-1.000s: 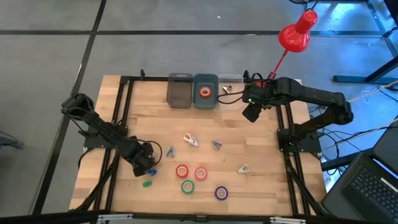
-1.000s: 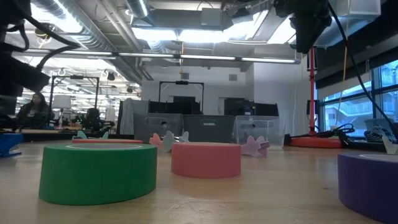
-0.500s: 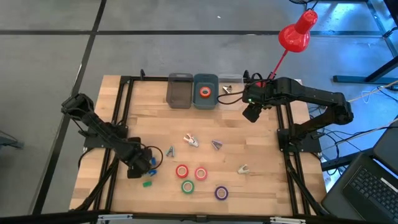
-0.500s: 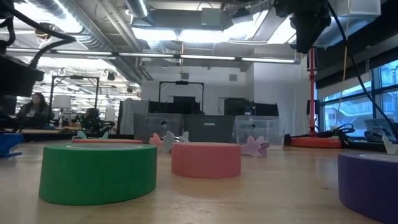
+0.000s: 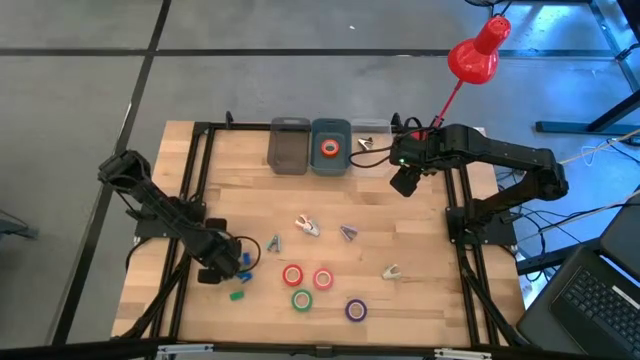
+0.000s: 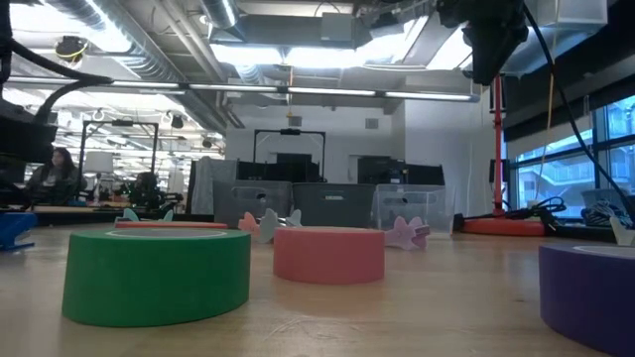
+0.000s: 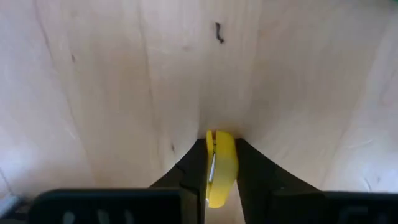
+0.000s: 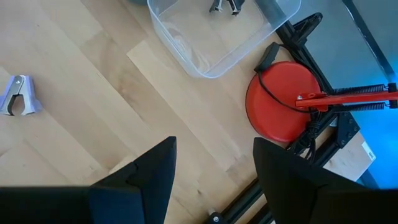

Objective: Pick and place Stapler, Stapler remover, tape
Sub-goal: Put the yellow stapler into the black bin

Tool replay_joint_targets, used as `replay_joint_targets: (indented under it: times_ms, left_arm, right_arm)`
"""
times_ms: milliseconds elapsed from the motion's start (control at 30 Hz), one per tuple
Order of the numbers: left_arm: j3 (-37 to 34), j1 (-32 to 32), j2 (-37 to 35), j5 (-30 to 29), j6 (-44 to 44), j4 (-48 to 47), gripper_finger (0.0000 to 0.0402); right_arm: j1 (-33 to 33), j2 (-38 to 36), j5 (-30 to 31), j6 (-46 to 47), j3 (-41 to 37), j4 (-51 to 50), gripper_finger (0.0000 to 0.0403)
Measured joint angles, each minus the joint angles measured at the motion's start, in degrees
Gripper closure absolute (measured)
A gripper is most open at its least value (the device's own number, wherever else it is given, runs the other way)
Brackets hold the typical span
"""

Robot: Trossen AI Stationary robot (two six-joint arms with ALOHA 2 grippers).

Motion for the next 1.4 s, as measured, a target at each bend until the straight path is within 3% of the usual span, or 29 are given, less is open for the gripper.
replay_joint_targets:
  times_ms: [233,500,700,1000,1200,1400]
  left_arm:
    - [4.44,4.20,0.11,1.88,1.82,0.32,0.0352]
    - [11.69,14.97,0.10,-3.50,14.03,0.69,0.0352]
    - [12.85,30.84,-1.62,-6.12,26.35,6.70,0.0352]
    - [20.08,62.83,-2.62,-3.28,45.38,20.83,0.0352]
    - [31.21,80.11,7.31,4.30,48.47,22.47,0.0352]
    - [45.03,84.10,24.20,6.54,52.13,13.44,0.0352]
  right_arm:
    - [0.00,0.00,0.00,0.05,0.02,2.38,0.0188]
    - [-0.02,0.00,0.00,0.09,0.02,2.20,0.0188]
    - [0.00,0.00,0.01,0.35,0.02,-0.79,0.0188]
    - [-0.01,-1.34,-2.26,2.44,0.03,-3.54,0.0188]
    - [-0.07,-3.36,-1.72,4.17,0.02,-3.41,0.0188]
    - [-0.48,-3.96,-0.95,4.83,0.02,-3.01,0.0188]
